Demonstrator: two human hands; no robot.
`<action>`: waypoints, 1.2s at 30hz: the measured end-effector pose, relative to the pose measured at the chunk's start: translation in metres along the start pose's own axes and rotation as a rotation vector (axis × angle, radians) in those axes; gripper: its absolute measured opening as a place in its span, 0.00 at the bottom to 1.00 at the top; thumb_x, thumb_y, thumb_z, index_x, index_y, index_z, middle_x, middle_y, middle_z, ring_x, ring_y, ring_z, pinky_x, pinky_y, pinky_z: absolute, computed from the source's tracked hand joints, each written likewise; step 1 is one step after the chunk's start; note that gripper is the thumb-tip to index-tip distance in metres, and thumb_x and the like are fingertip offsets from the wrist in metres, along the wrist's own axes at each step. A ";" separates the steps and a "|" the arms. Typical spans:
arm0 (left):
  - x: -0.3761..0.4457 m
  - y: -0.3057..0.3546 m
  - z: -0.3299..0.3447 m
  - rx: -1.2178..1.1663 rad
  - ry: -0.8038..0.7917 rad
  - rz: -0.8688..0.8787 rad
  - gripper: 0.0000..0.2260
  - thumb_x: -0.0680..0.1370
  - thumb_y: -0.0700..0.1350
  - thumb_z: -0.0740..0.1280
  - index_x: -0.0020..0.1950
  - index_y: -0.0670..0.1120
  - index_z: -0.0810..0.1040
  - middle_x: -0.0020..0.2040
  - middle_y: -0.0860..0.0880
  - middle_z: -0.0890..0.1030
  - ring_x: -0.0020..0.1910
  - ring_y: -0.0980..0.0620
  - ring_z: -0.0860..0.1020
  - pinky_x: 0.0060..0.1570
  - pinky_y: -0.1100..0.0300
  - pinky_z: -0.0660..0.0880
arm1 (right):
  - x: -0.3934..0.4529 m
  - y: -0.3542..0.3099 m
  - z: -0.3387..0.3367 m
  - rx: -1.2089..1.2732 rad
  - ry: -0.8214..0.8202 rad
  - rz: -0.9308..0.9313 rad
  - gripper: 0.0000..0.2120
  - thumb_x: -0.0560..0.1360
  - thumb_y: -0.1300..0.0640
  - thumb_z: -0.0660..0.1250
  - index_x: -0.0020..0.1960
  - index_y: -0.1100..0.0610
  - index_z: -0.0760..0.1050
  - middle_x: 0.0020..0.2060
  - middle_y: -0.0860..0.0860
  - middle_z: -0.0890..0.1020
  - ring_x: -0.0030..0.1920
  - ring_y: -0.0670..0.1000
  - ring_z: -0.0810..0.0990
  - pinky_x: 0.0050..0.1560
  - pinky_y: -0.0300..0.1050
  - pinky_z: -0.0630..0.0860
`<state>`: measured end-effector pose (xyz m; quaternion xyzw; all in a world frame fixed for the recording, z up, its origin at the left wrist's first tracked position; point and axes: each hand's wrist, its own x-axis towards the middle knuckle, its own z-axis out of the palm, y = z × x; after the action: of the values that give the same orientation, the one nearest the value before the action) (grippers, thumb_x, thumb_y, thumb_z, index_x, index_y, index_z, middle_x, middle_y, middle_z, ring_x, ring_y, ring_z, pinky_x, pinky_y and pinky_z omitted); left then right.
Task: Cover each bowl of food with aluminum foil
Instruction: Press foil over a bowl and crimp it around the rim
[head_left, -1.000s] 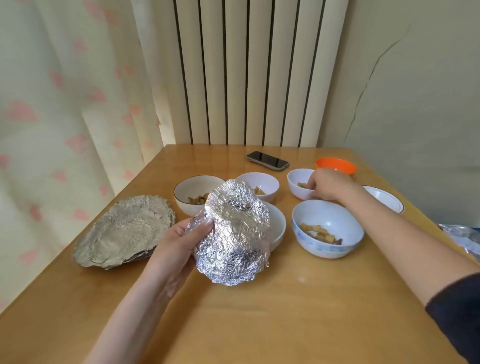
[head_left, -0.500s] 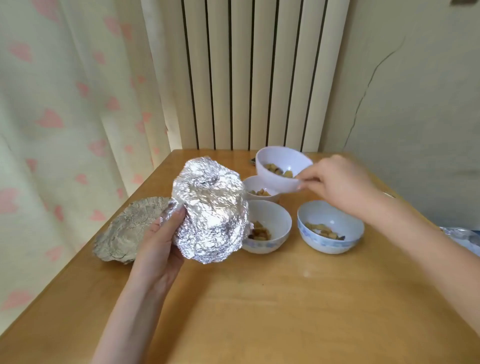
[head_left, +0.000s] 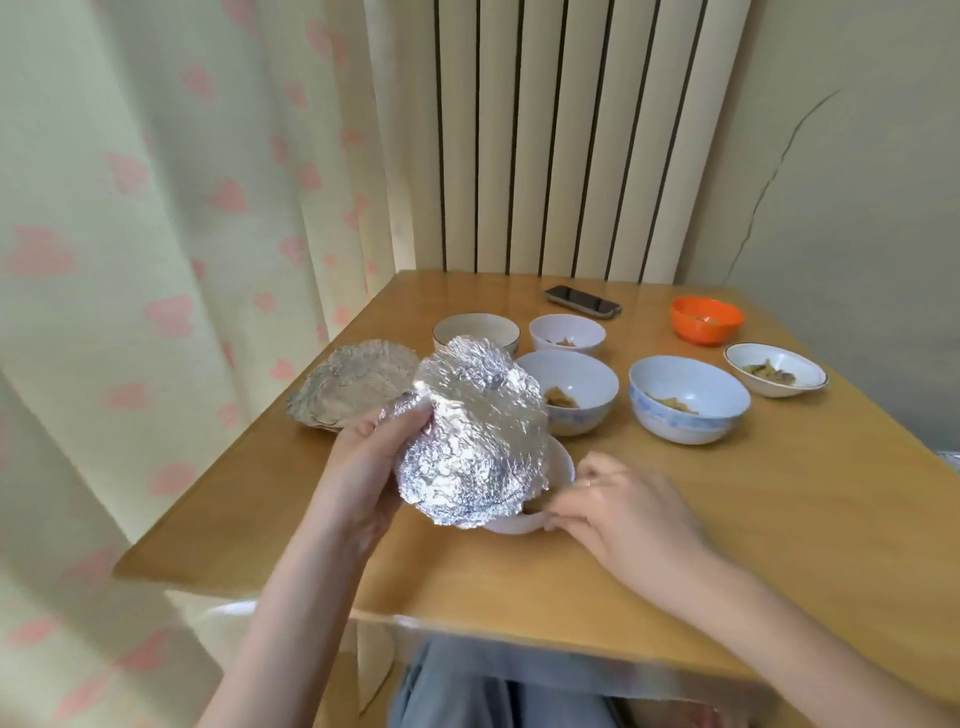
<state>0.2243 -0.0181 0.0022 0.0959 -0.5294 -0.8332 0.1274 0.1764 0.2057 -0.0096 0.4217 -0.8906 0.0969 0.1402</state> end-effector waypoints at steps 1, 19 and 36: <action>-0.002 0.000 0.001 0.022 -0.008 -0.008 0.13 0.72 0.41 0.69 0.54 0.36 0.81 0.50 0.37 0.84 0.43 0.45 0.84 0.45 0.52 0.82 | -0.001 0.003 -0.004 0.071 -0.049 0.069 0.05 0.73 0.52 0.70 0.43 0.41 0.80 0.39 0.39 0.77 0.43 0.40 0.76 0.33 0.37 0.68; 0.008 -0.036 0.003 0.440 0.202 0.116 0.07 0.75 0.41 0.73 0.50 0.51 0.82 0.38 0.52 0.85 0.38 0.55 0.81 0.44 0.57 0.76 | 0.039 0.001 0.026 0.858 0.384 0.721 0.12 0.72 0.59 0.70 0.52 0.49 0.72 0.33 0.53 0.80 0.31 0.50 0.78 0.36 0.49 0.75; 0.005 -0.021 -0.034 0.337 0.431 0.051 0.03 0.76 0.42 0.72 0.48 0.46 0.84 0.36 0.50 0.85 0.33 0.56 0.82 0.36 0.61 0.76 | 0.066 -0.036 0.045 0.884 0.283 0.574 0.10 0.75 0.60 0.65 0.53 0.51 0.81 0.37 0.44 0.85 0.34 0.43 0.81 0.36 0.36 0.74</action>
<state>0.2273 -0.0407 -0.0311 0.2776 -0.6234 -0.6904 0.2402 0.1565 0.1224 -0.0276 0.1633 -0.8168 0.5522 0.0360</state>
